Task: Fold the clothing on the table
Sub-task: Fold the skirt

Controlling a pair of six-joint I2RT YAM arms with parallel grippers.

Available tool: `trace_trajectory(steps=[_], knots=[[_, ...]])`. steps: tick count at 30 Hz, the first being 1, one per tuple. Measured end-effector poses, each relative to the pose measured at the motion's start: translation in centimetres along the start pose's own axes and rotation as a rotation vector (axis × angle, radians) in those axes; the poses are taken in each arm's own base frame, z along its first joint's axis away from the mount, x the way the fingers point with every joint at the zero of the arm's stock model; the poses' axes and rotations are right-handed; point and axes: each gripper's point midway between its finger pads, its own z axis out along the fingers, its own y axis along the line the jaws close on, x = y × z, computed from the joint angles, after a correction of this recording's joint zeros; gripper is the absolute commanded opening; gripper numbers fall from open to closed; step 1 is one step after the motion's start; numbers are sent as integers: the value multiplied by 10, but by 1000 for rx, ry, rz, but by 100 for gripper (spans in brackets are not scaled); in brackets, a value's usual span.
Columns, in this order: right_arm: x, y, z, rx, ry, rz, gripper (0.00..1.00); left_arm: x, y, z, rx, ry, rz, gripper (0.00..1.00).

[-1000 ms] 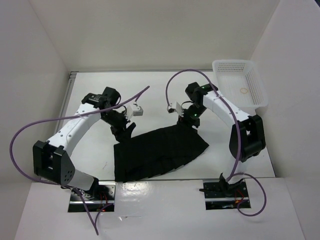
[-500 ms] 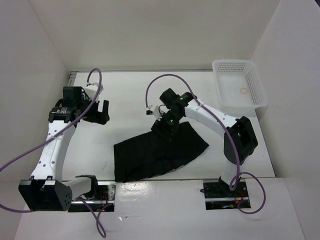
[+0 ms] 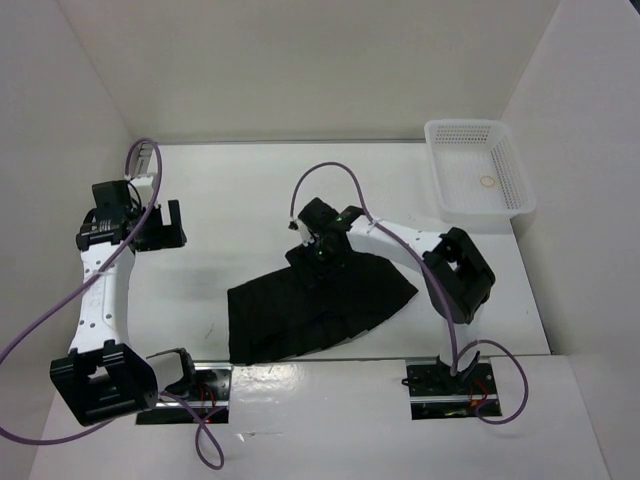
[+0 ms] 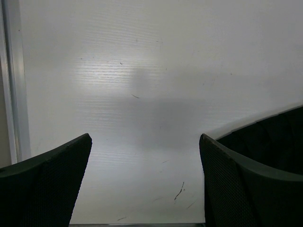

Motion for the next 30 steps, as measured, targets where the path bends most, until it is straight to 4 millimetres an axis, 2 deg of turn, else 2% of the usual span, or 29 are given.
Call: trace_trajectory(steps=[3, 7, 13, 16, 19, 30], knots=[[14, 3, 15, 36, 40, 10, 99, 0, 2, 0, -7, -1, -5, 100], [30, 3, 24, 76, 72, 20, 99, 1, 4, 0, -14, 0, -8, 100], [35, -10, 38, 150, 81, 57, 99, 4, 6, 1, -25, 10, -11, 100], [31, -16, 42, 190, 76, 77, 99, 5, 7, 1, -28, 10, -11, 100], [21, -20, 46, 239, 82, 90, 99, 5, 7, 1, -30, 10, -11, 100], [-55, -31, 65, 287, -43, 111, 99, 3, 13, -5, -50, -8, -21, 100]])
